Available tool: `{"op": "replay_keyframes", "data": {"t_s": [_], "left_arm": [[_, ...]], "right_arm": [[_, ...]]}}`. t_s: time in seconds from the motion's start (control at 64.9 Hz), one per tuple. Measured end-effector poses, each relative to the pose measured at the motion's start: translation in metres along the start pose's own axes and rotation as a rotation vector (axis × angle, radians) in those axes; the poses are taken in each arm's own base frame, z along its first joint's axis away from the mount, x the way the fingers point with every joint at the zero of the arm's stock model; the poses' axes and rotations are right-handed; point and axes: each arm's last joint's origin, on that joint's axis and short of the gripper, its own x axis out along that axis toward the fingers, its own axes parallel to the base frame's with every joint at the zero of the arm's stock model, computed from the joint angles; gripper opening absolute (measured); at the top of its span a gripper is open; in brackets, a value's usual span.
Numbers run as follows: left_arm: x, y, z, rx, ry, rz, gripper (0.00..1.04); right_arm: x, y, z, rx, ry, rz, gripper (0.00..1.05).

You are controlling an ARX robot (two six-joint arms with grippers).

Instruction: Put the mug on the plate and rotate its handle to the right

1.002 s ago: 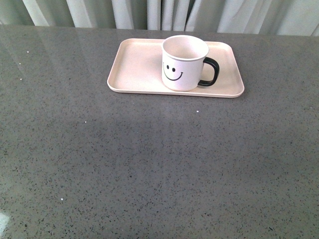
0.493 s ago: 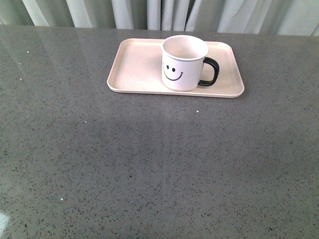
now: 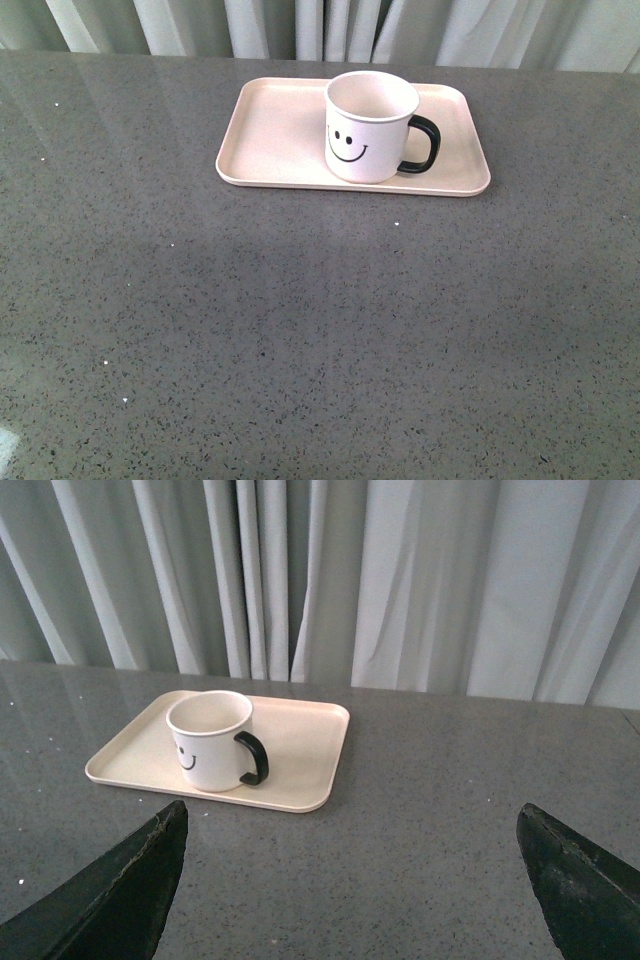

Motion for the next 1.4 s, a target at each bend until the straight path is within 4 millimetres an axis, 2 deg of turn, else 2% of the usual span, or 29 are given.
{"op": "replay_keyframes", "data": {"t_s": [0.046,0.092,0.277,0.355,0.432,0.539,0.57,0.617,0.663,0.74,0.848,0.971,1.079,1.125,1.218,1.403], "left_arm": [[0.000,0.000,0.000,0.000,0.000,0.000,0.07],[0.000,0.000,0.000,0.000,0.000,0.000,0.18],[0.000,0.000,0.000,0.000,0.000,0.000,0.68],[0.000,0.000,0.000,0.000,-0.001,0.000,0.80],[0.000,0.000,0.000,0.000,-0.001,0.000,0.97],[0.000,0.000,0.000,0.000,-0.001,0.000,0.95],[0.000,0.000,0.000,0.000,-0.001,0.000,0.96],[0.000,0.000,0.000,0.000,-0.001,0.002,0.96],[0.000,0.000,0.000,0.000,-0.001,-0.001,0.96],[0.000,0.000,0.000,0.000,-0.001,0.000,0.96],[0.000,0.000,0.000,0.000,-0.001,0.000,0.96],[0.000,0.000,0.000,0.000,-0.001,0.000,0.96],[0.000,0.000,0.000,0.000,-0.001,0.000,0.95],[0.000,0.000,0.000,0.000,-0.001,0.000,0.96],[0.000,0.000,0.000,0.000,-0.001,0.000,0.96],[0.000,0.000,0.000,0.000,-0.001,0.000,0.96]], "right_arm": [[0.000,0.000,0.000,0.000,0.000,0.000,0.96],[0.000,0.000,0.000,0.000,0.000,0.000,0.96],[0.000,0.000,0.000,0.000,0.000,0.000,0.96],[0.000,0.000,0.000,0.000,0.000,0.000,0.96],[0.000,0.000,0.000,0.000,0.000,0.000,0.96],[0.000,0.000,0.000,0.000,0.001,0.002,0.96],[0.001,0.000,-0.001,-0.033,0.080,0.066,0.96],[0.003,-0.001,0.001,-0.060,0.324,0.219,0.96],[0.009,-0.003,0.007,-0.044,0.488,0.329,0.96],[0.039,-0.010,0.024,-0.054,0.566,0.434,0.96],[0.094,-0.022,0.051,-0.110,0.518,0.410,0.96],[0.159,-0.029,0.065,-0.133,0.528,0.369,0.96],[0.207,-0.022,0.062,-0.140,0.582,0.380,0.96],[0.237,-0.012,0.057,-0.140,0.630,0.376,0.96],[0.284,0.008,0.046,-0.119,0.710,0.378,0.96],[0.335,0.030,0.024,-0.051,0.798,0.377,0.96]]}}
